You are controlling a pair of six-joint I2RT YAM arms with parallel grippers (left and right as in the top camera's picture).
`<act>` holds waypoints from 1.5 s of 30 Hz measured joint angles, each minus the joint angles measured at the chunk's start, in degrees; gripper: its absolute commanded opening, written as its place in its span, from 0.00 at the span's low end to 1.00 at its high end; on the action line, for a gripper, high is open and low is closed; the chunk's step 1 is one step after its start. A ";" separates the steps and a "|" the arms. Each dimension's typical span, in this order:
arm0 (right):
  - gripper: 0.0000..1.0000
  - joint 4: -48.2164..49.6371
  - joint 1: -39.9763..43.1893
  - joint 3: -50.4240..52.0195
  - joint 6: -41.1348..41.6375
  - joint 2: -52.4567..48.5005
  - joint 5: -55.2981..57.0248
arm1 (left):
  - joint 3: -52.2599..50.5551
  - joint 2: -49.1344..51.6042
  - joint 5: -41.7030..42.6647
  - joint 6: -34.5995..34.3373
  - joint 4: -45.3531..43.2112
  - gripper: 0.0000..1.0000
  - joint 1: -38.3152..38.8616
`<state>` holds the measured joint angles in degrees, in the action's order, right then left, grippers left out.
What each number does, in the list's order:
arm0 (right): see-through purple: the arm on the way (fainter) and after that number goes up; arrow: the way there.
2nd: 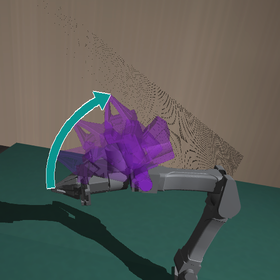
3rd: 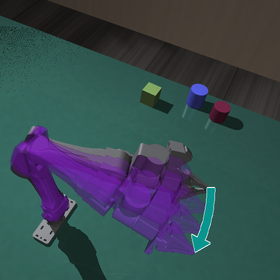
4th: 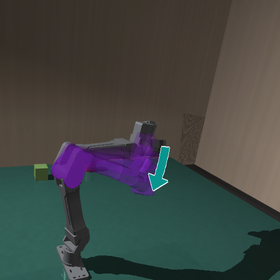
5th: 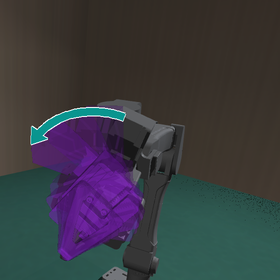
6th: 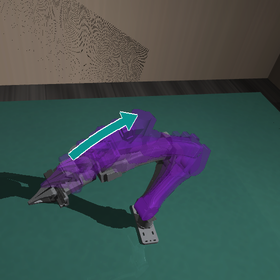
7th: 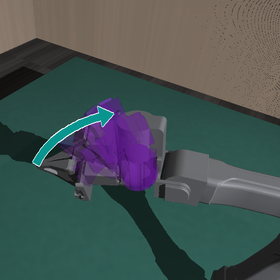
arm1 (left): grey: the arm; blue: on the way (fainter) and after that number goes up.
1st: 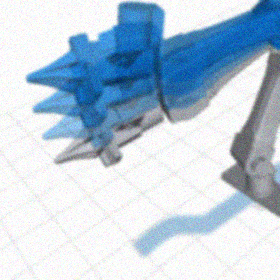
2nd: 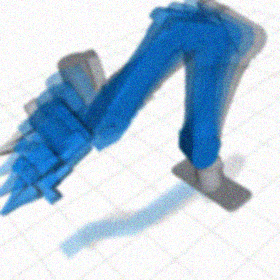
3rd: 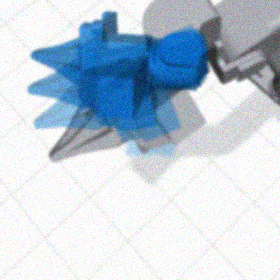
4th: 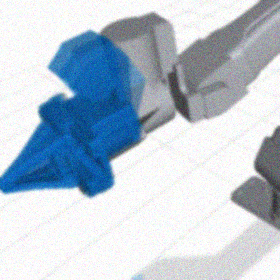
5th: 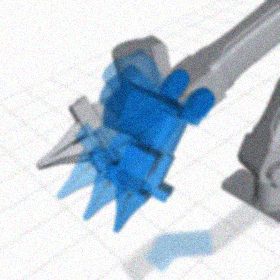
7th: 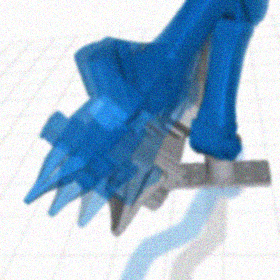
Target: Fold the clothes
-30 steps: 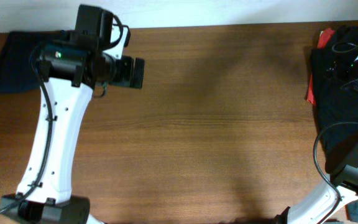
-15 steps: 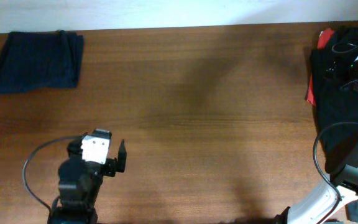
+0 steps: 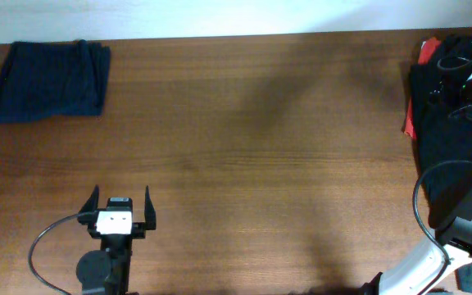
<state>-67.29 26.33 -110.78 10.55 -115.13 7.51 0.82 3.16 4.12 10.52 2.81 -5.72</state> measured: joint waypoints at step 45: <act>0.99 -0.04 -9.99 -0.07 0.02 25.31 0.20 | 0.00 -2.32 0.00 0.00 1.22 0.99 -1.03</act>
<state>-67.33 16.34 -110.85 10.57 -89.82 7.70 0.82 0.84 4.12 10.52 4.03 -6.74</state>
